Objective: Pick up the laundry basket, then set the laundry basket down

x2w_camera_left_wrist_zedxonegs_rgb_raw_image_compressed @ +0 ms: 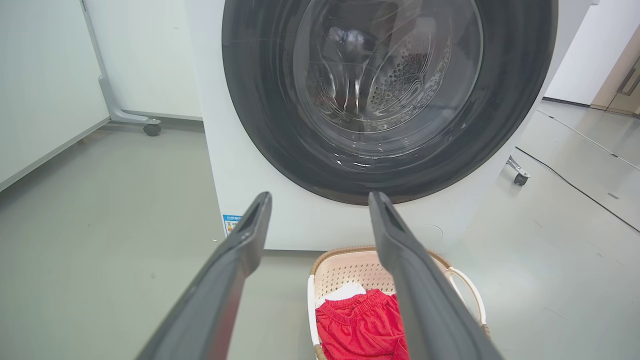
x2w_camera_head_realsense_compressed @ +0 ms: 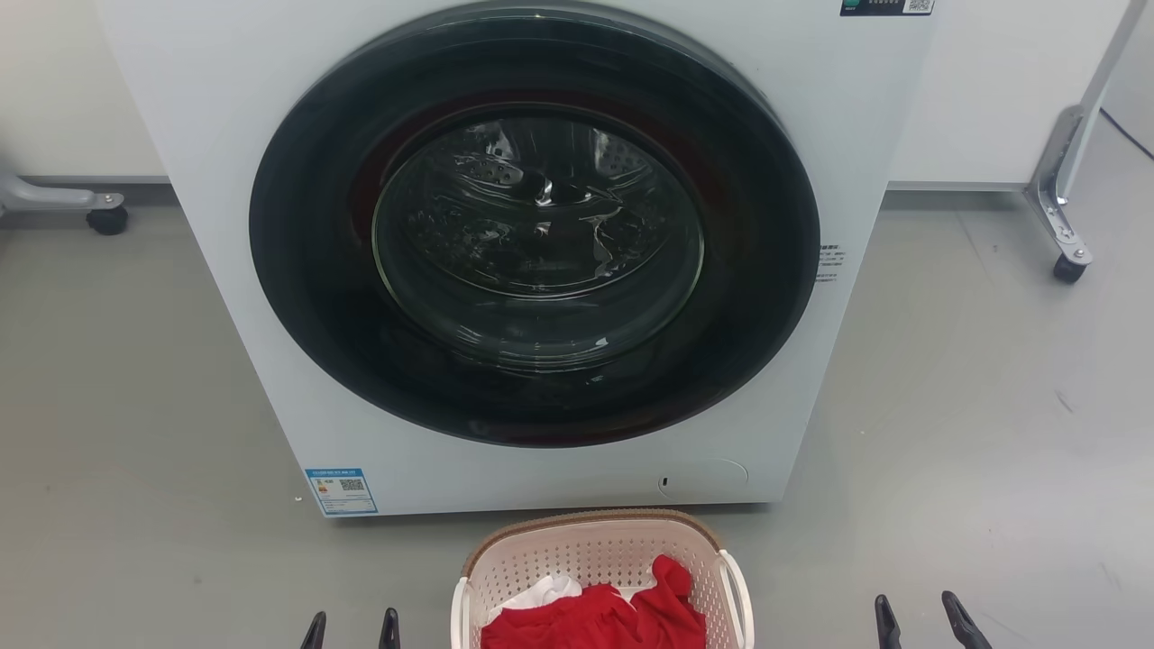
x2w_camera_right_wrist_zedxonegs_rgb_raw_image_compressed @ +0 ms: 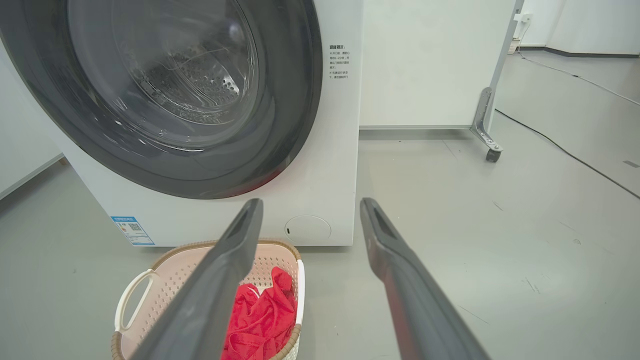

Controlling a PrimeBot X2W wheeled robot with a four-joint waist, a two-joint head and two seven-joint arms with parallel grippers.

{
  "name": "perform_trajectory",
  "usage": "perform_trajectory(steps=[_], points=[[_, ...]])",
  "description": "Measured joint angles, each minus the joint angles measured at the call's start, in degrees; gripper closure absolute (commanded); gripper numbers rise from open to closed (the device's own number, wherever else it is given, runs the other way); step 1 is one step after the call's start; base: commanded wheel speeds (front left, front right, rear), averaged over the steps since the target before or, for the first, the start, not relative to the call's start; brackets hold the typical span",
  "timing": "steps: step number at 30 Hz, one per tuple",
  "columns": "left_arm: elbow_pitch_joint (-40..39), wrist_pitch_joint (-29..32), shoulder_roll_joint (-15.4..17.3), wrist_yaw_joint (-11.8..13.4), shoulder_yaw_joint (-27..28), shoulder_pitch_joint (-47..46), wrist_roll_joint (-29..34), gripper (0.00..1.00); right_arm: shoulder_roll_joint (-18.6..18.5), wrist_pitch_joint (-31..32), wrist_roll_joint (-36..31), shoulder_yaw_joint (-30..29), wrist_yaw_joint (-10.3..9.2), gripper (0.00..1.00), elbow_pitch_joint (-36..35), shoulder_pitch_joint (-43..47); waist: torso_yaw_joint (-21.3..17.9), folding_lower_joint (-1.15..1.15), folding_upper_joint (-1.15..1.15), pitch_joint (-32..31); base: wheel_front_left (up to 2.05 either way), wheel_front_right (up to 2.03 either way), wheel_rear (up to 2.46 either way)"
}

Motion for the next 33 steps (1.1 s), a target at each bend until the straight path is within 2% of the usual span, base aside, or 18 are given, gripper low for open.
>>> perform_trajectory(steps=[16,17,24,33], points=[[-0.5,0.0,-0.8,0.0,0.5,0.2,1.7,0.0,1.1,0.0,-2.6,-2.0,0.0,0.0,-2.2,1.2,0.1,0.0,0.0,0.1,0.0,0.0,0.0],[-0.4,0.0,-0.9,0.0,0.5,0.2,1.7,1.0,1.2,0.1,-2.7,-2.0,0.01,1.0,-2.1,1.2,0.1,0.0,0.0,0.1,0.0,0.0,0.0],[2.0,0.6,-1.3,-0.4,0.6,1.1,1.2,1.0,2.3,0.6,-2.1,-2.1,0.19,1.0,0.3,2.3,0.1,0.0,0.0,0.2,0.0,0.0,0.0],[2.4,2.4,-1.4,-1.6,2.4,0.9,-5.6,1.0,2.9,2.6,4.6,-4.3,1.49,1.0,0.7,1.8,0.2,0.0,0.0,0.3,0.0,0.0,0.0]])
